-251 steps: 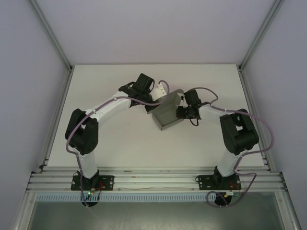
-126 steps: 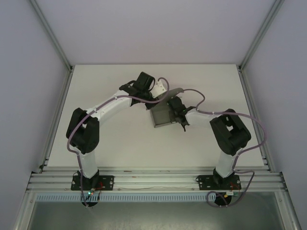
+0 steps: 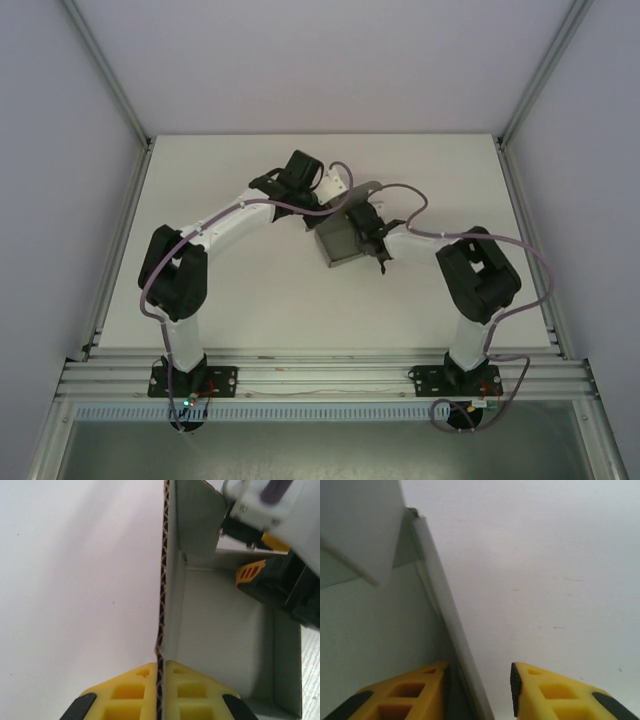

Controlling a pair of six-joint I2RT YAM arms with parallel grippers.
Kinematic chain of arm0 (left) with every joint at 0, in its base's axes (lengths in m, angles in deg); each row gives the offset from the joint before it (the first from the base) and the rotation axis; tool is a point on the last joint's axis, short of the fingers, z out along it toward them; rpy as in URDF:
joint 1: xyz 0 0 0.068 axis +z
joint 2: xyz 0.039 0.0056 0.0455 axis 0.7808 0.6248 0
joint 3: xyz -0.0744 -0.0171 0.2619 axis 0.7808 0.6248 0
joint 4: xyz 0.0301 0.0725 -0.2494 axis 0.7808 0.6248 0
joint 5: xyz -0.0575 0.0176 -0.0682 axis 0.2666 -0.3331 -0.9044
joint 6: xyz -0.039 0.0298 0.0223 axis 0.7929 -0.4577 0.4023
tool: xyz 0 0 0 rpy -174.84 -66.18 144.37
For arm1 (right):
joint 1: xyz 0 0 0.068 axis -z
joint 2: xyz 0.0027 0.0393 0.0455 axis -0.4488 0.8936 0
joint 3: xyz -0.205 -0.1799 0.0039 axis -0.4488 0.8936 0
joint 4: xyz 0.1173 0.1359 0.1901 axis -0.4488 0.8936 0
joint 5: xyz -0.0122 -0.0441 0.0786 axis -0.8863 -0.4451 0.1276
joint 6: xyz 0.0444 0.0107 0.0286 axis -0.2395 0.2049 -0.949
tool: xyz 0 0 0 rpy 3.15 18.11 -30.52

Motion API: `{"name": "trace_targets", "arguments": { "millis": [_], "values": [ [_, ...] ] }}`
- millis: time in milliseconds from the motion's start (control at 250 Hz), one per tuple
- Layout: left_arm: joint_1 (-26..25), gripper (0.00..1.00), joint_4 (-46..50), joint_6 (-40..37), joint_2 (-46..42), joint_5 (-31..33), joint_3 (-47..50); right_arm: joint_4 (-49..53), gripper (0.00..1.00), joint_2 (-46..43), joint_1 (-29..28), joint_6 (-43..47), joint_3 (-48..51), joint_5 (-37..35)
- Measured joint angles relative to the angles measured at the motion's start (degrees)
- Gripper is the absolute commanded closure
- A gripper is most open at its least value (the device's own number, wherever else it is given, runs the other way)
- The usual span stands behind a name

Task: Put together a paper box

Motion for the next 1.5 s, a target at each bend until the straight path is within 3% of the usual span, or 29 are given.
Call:
{"name": "trace_targets", "arguments": {
  "millis": [64,176,272,384,548,696,843,935,1075,1183,1255,1351,1415,1499],
  "values": [
    [-0.3,1.0,0.0,-0.8,0.0,0.0,0.1,0.8,0.58,-2.5,0.5,-0.2,0.2,0.9],
    [-0.3,1.0,-0.1,-2.5,0.0,-0.1,0.3,1.2,0.25,-8.2,1.6,0.2,0.4,3.9],
    [-0.3,1.0,-0.1,-4.0,0.0,-0.6,0.3,1.4,0.12,-12.1,3.4,1.7,0.4,6.9],
    [-0.3,1.0,0.0,-6.2,0.0,-1.1,0.3,1.4,0.06,-16.1,5.6,4.8,1.9,10.4],
    [-0.3,1.0,0.4,-10.0,0.0,-2.7,0.4,1.6,0.02,-22.9,9.9,16.4,5.4,17.3],
    [-0.3,1.0,0.5,-12.5,0.0,-3.7,0.4,2.6,0.12,-23.6,14.0,27.5,2.9,24.7],
    [-0.3,1.0,0.5,-13.5,0.0,-4.1,0.4,6.5,0.23,-16.9,14.4,35.1,-5.2,29.9],
    [-0.3,1.0,0.5,-13.9,0.0,-4.2,0.4,7.8,0.43,-12.4,14.5,37.6,-8.6,31.3],
    [-0.3,1.0,0.6,-13.9,0.0,-4.2,0.4,10.5,0.6,-6.1,15.5,38.7,-13.0,32.1],
    [-0.2,1.0,0.6,-13.9,0.0,-4.4,0.4,11.6,0.9,-3.5,16.2,39.0,-15.3,33.5],
    [0.1,0.76,0.3,-13.7,0.1,-4.3,0.4,12.6,1.0,-3.2,16.0,39.0,-15.9,34.8],
    [0.5,0.39,0.6,-12.6,0.1,-3.9,0.4,14.6,1.0,-3.0,15.9,38.8,-17.2,35.4],
    [1.0,0.28,0.8,-11.6,0.1,-3.8,0.4,15.4,1.0,-2.9,16.0,38.7,-17.9,35.7],
    [2.0,0.29,1.4,-10.4,0.1,-3.7,0.3,16.0,1.0,-2.9,16.2,38.7,-18.1,35.8]
  ]
}}
